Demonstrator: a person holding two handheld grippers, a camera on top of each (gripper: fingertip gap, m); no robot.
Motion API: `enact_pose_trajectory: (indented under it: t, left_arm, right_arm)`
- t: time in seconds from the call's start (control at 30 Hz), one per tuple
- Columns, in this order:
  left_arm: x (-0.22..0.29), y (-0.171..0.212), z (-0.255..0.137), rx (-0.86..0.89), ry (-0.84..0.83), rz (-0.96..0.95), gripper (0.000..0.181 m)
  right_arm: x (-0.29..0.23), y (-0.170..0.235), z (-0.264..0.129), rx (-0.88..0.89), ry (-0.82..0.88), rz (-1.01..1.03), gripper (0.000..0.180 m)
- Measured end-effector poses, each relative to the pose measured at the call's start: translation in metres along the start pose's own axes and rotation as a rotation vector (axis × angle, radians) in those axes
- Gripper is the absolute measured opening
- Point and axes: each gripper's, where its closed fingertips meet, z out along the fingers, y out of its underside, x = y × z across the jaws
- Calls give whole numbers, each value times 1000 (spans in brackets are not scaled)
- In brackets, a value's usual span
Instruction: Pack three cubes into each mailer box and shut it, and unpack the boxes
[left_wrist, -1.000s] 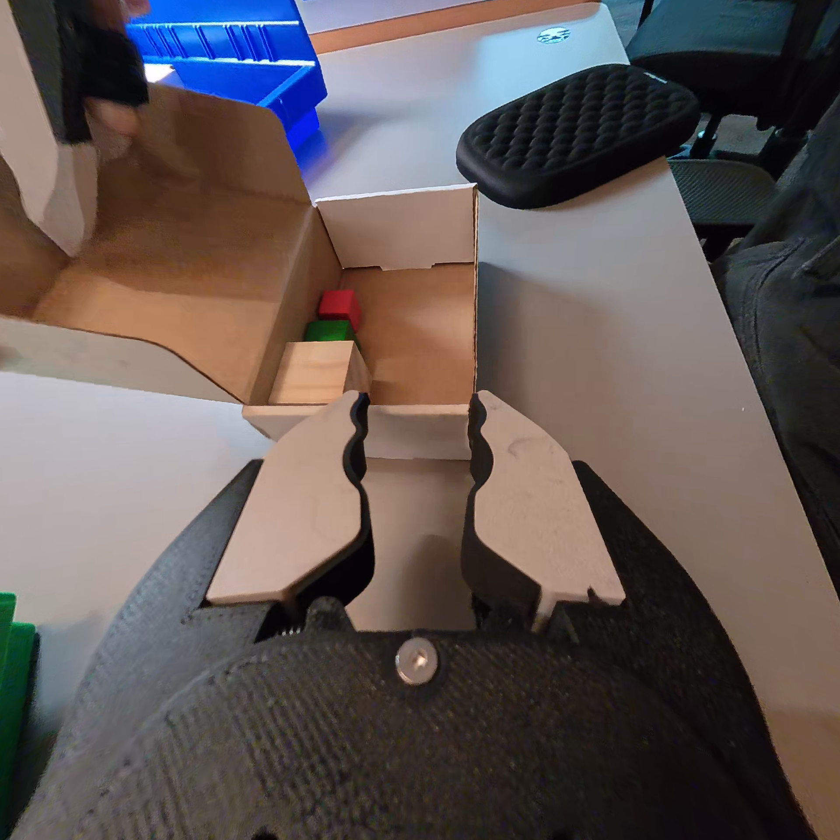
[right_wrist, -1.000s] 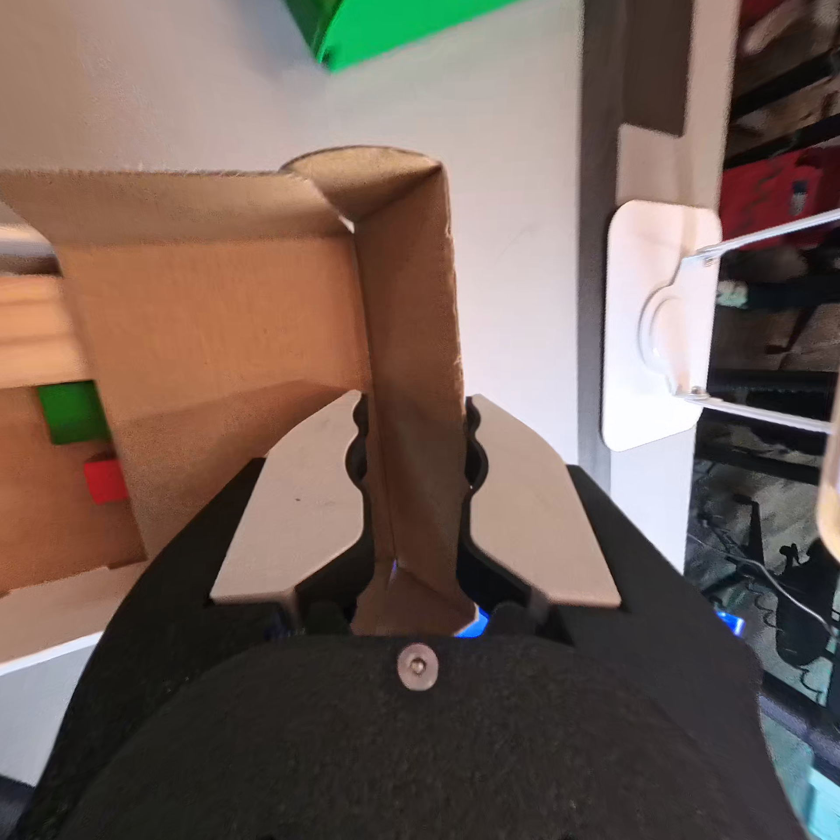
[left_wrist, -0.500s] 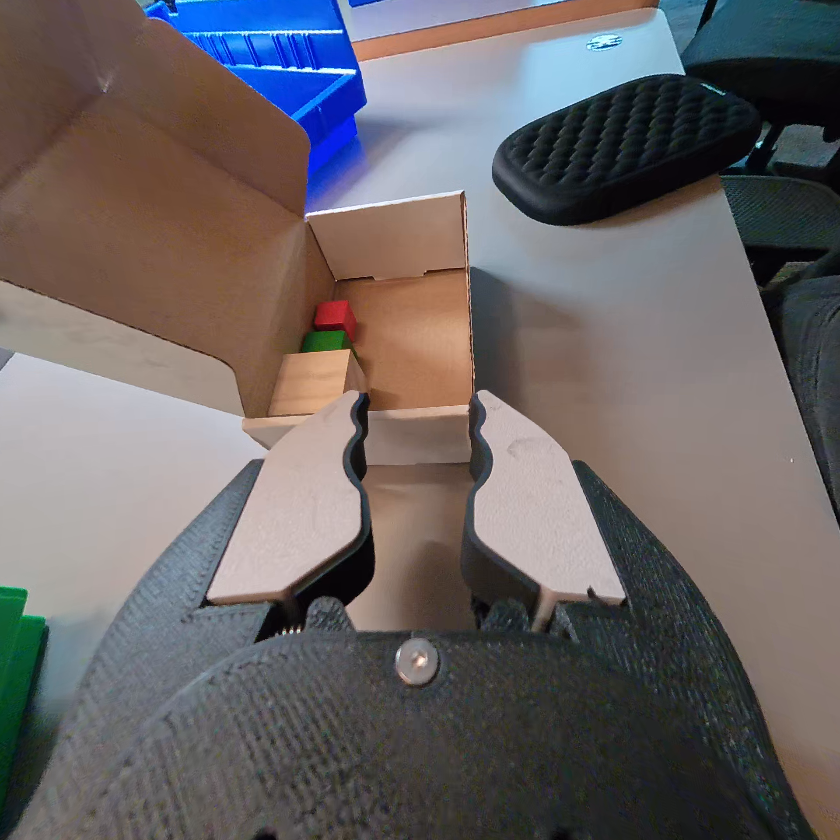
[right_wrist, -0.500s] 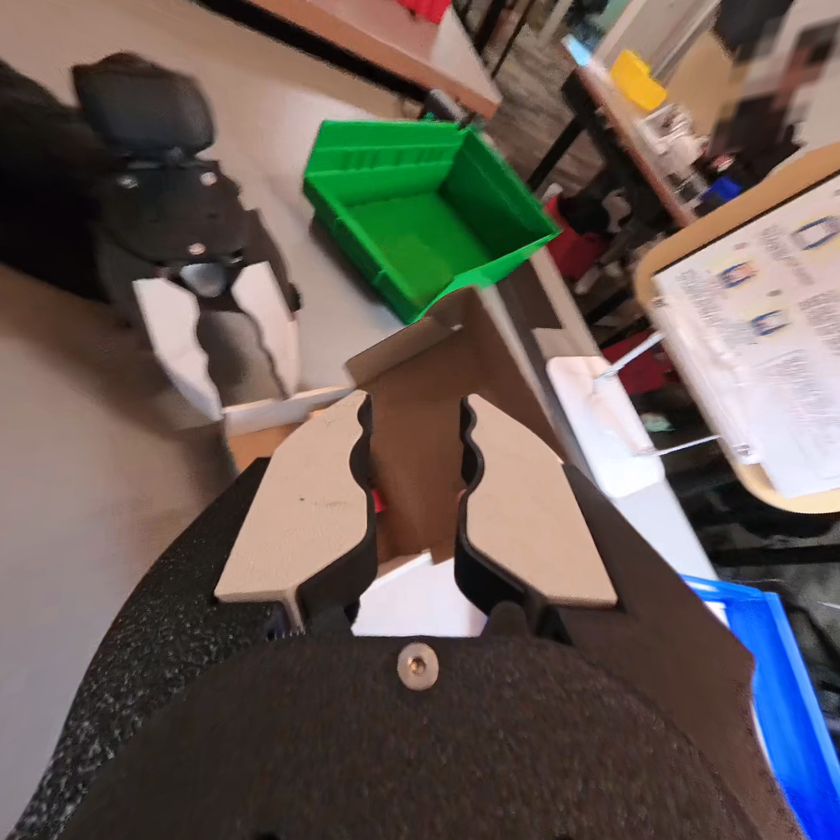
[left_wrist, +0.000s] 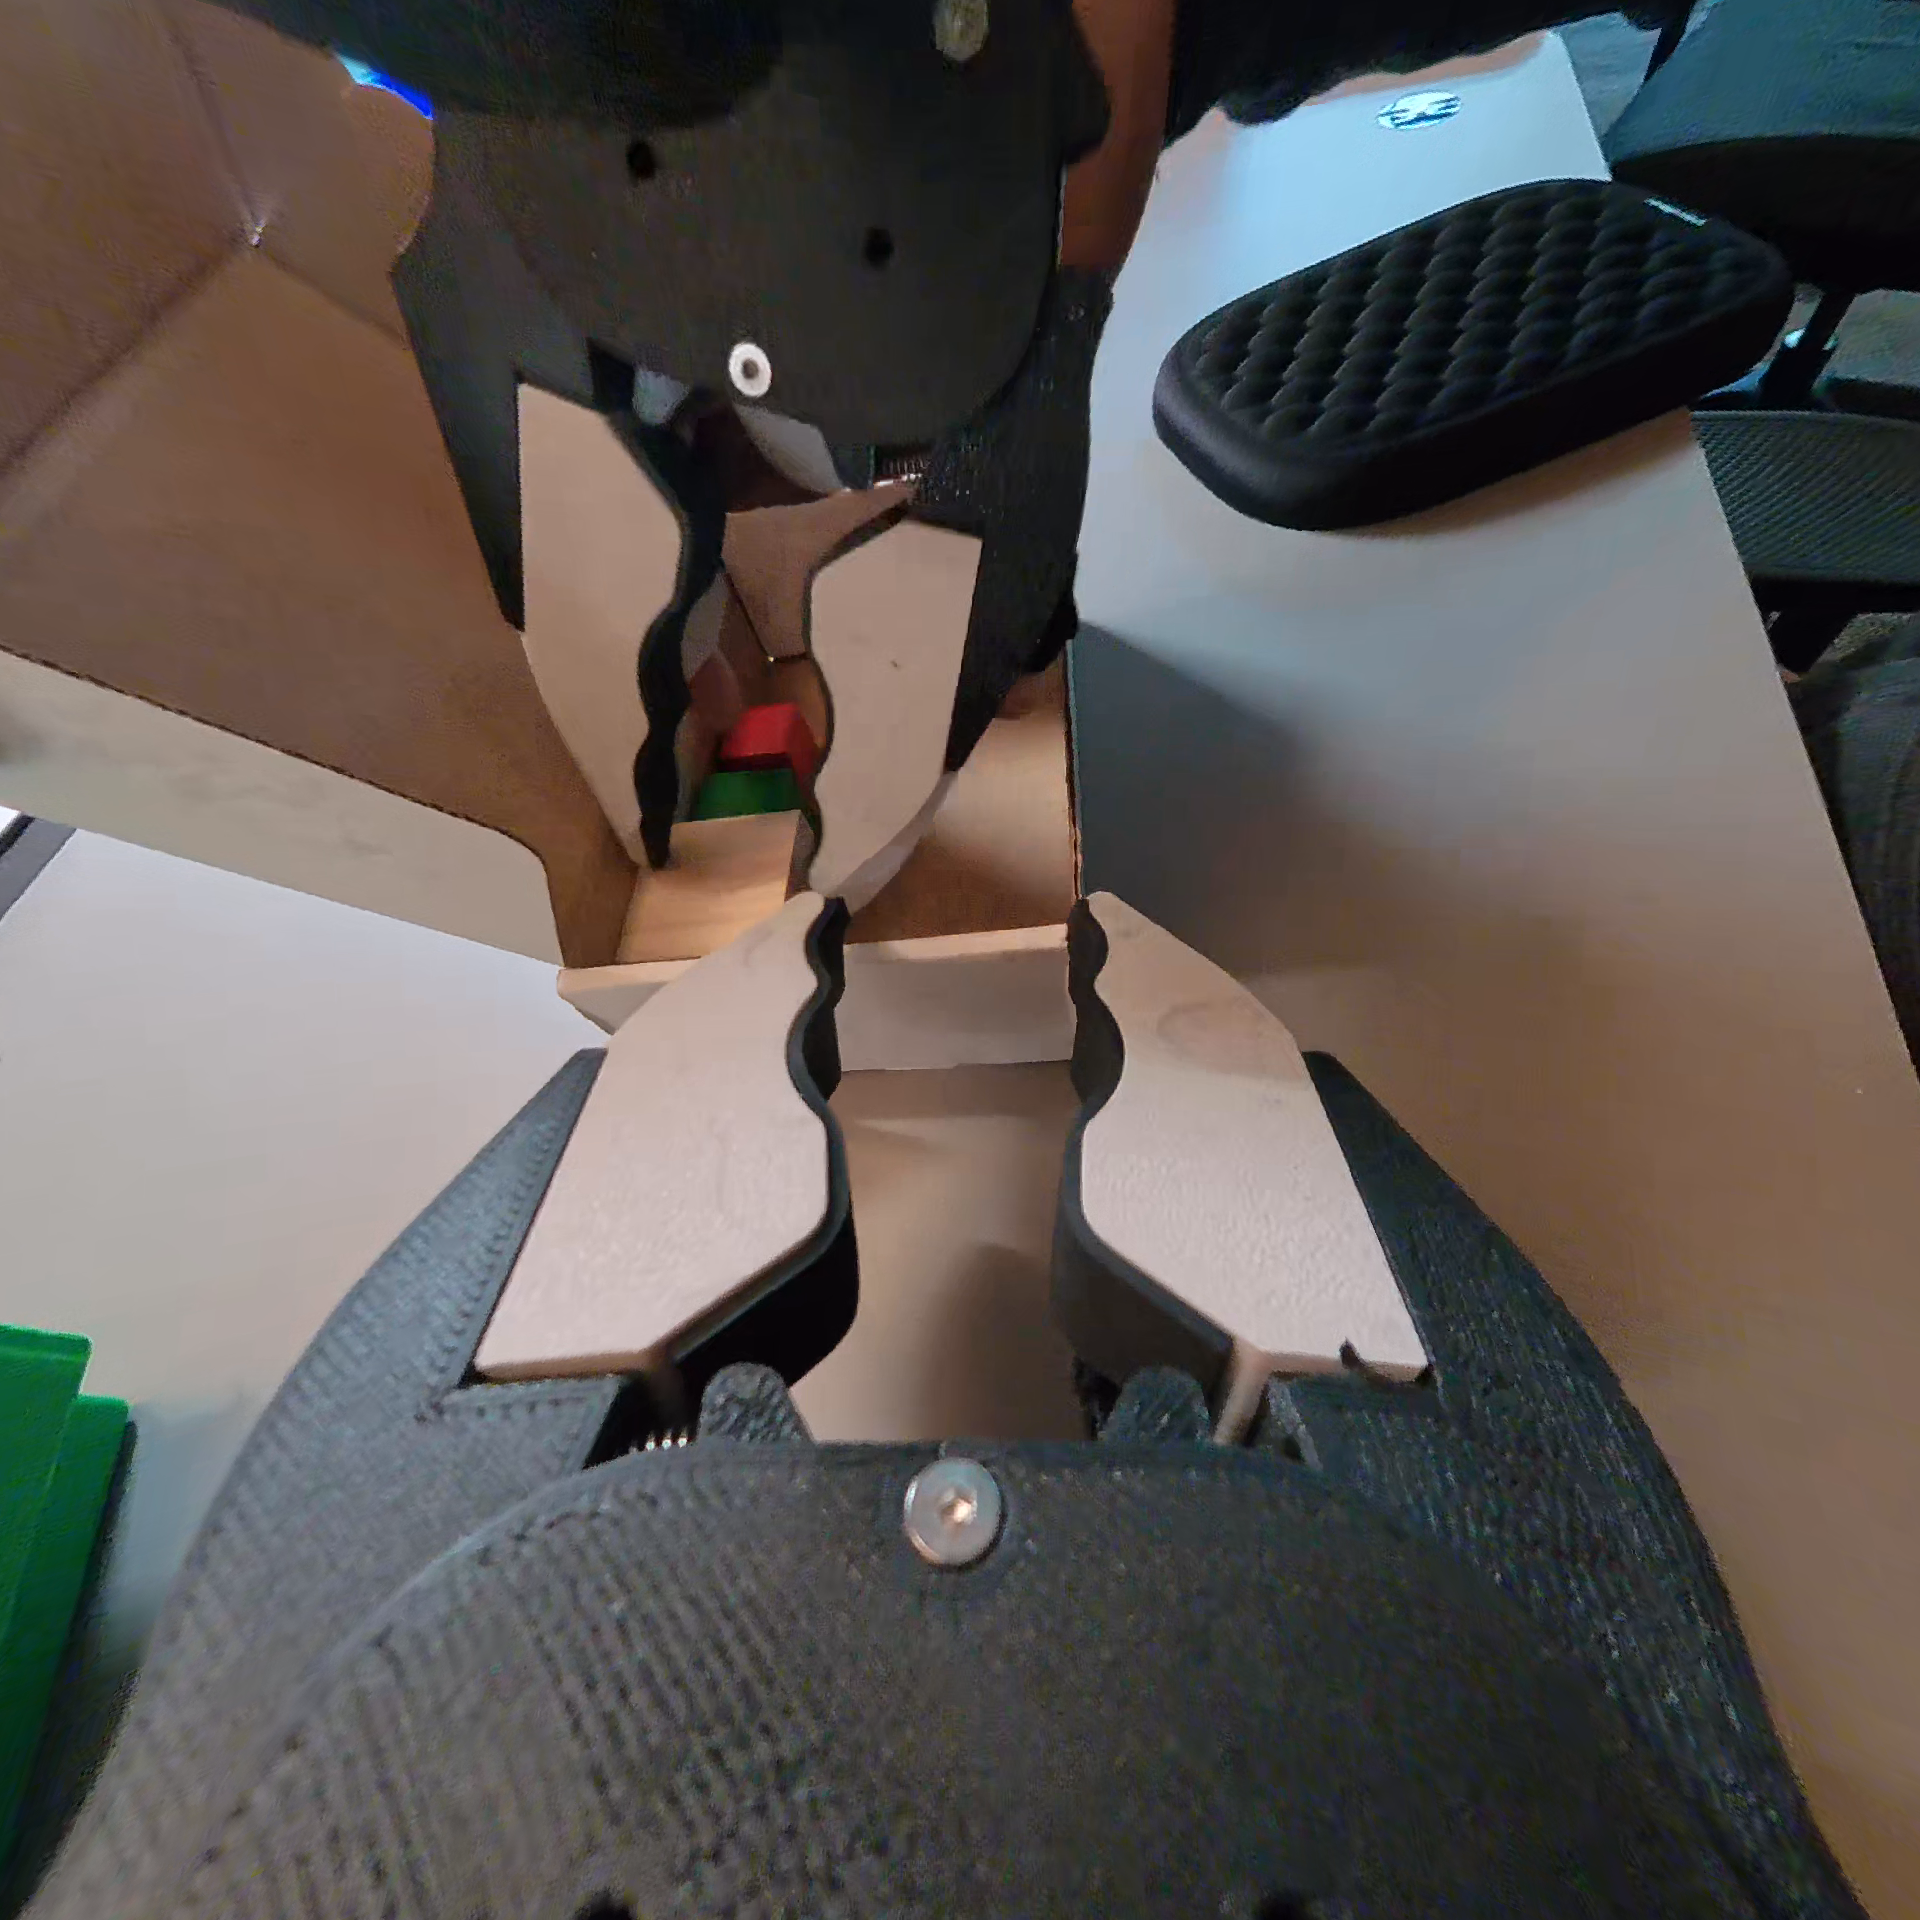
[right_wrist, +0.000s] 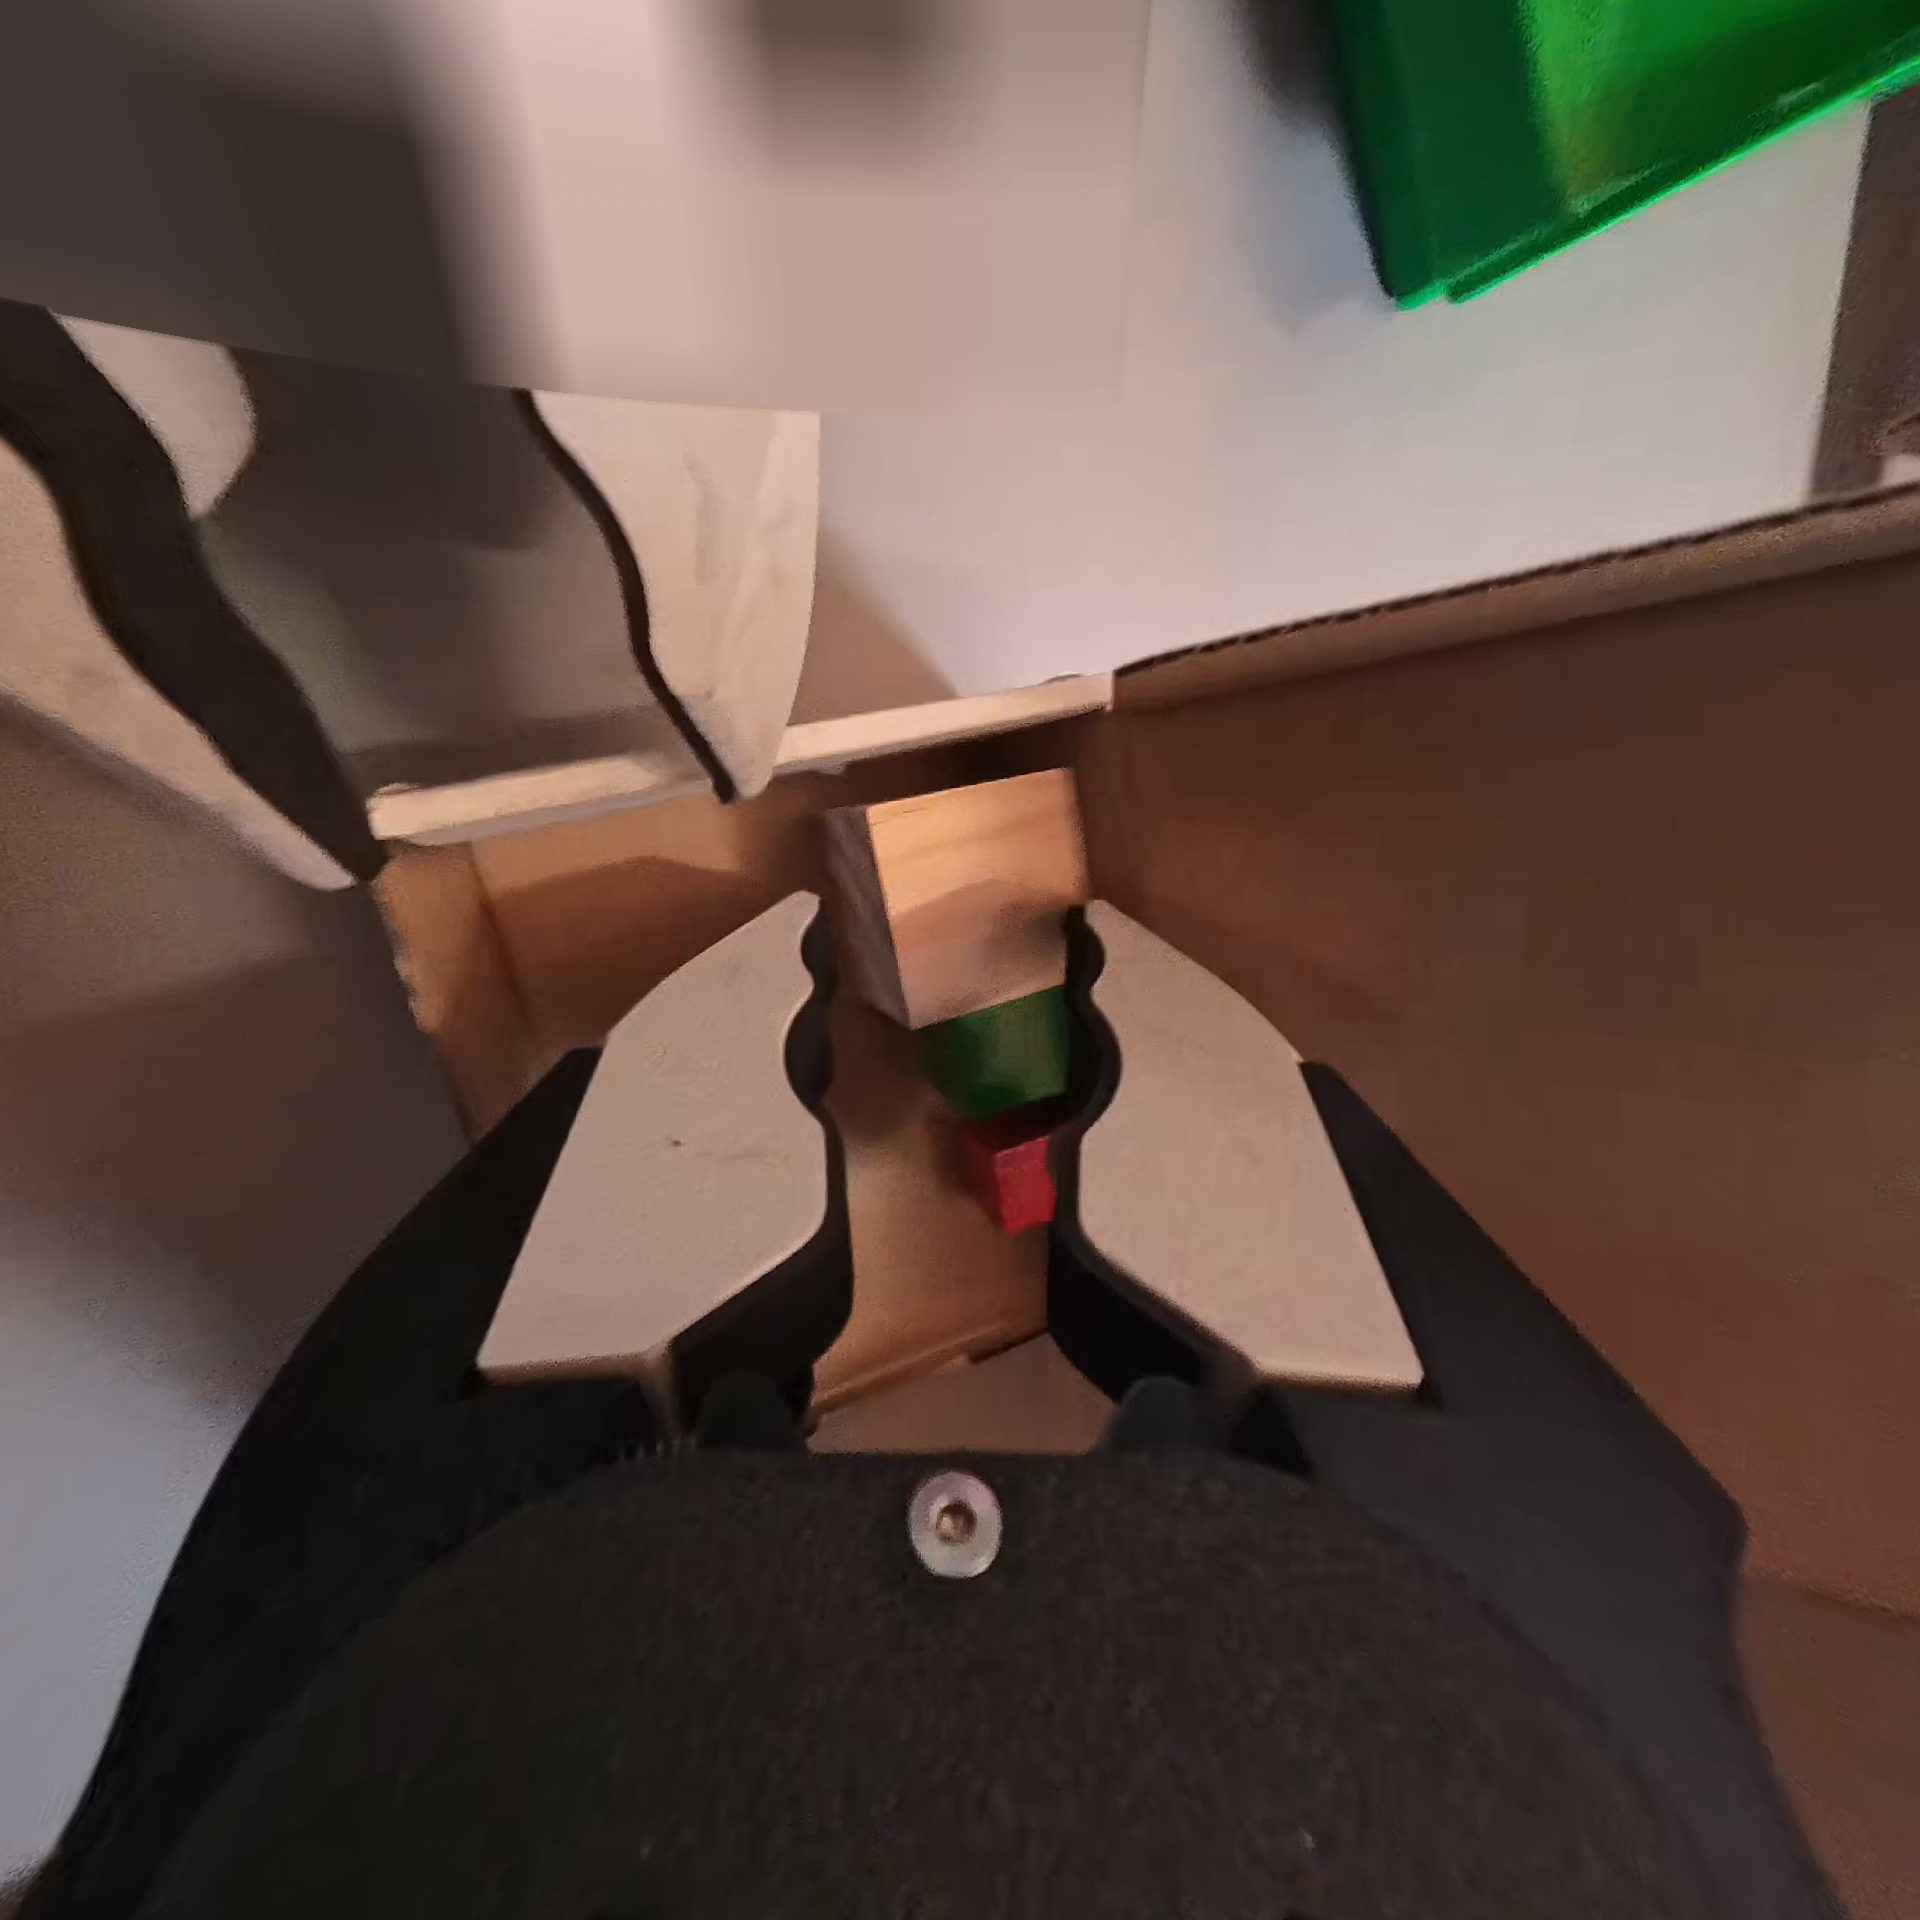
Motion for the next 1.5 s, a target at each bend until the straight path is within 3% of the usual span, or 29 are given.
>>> enact_pose_trajectory:
  t: [0.07, 0.37, 0.7, 0.83, 0.93, 1.1, 1.27, 1.5]
  left_arm:
    - [-1, 0, 1, 0, -6, -7, 43]
    - [-2, 1, 1, 0, -12, -17, 46]
    - [-5, 1, 1, -6, -30, -29, 51]
    - [-7, 1, 0, -3, -44, -51, 59]
    - [-8, -3, -3, 15, -39, -76, 65]
    - [-9, -9, -8, 41, -50, -83, 66]
    - [-6, -9, -7, 32, -58, -62, 67]
    - [-5, -7, -3, 16, -74, -40, 67]
  right_arm:
    - [2, -1, 0, -11, 19, -35, 34]
    - [-22, 4, -16, -27, -84, -127, 31]
    - [-20, 2, -11, -87, -245, -195, 60]
    - [-23, 7, 0, -134, -282, -245, 45]
    - [-23, 1, -6, -98, -297, -231, 45]
    - [-12, -7, -37, -24, -244, -182, 45]
    - [13, -1, -94, 31, -152, -122, 45]
    - [101, 54, -187, -11, 105, 65, 45]
